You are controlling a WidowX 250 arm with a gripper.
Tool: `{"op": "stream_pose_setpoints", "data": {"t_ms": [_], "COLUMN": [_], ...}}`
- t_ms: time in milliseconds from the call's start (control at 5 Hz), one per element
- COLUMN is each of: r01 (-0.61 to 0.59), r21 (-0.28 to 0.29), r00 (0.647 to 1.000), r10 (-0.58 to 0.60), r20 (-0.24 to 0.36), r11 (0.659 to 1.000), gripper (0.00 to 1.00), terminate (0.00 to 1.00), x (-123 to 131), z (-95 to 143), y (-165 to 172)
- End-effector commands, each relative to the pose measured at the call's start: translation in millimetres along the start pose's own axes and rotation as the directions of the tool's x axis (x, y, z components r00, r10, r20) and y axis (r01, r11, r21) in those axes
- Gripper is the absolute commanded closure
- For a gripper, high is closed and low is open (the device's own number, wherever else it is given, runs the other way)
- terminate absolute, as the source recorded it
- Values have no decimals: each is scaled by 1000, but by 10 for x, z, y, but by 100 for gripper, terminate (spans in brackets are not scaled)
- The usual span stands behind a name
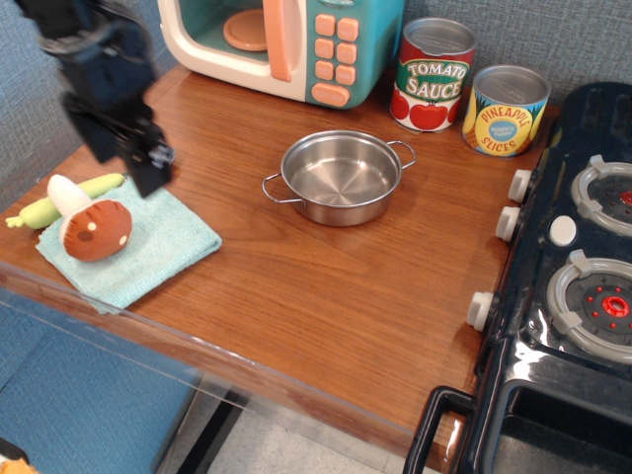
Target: Slide the silver pot next to the blue rag.
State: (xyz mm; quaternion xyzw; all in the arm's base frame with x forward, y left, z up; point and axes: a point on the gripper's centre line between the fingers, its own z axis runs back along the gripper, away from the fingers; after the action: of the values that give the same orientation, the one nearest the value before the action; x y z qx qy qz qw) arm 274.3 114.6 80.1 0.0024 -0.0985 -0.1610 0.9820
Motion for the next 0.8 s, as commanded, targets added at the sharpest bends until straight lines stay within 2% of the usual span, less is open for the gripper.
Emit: {"op": "stream_pose_setpoints", "data": {"t_ms": [0,200,600], "r01": [147,217,259], "r21": [-33,-35,-25], "r00": [988,974,963], "r10": [-146,-214,-257], "r20": [50,80,81], "r11": [989,975,965], "gripper": [0,0,0], "terminate": [0,0,0], "x": [503,735,1090], "z": [-51,-95,-277], "y": [-705,-1007,-1177]}}
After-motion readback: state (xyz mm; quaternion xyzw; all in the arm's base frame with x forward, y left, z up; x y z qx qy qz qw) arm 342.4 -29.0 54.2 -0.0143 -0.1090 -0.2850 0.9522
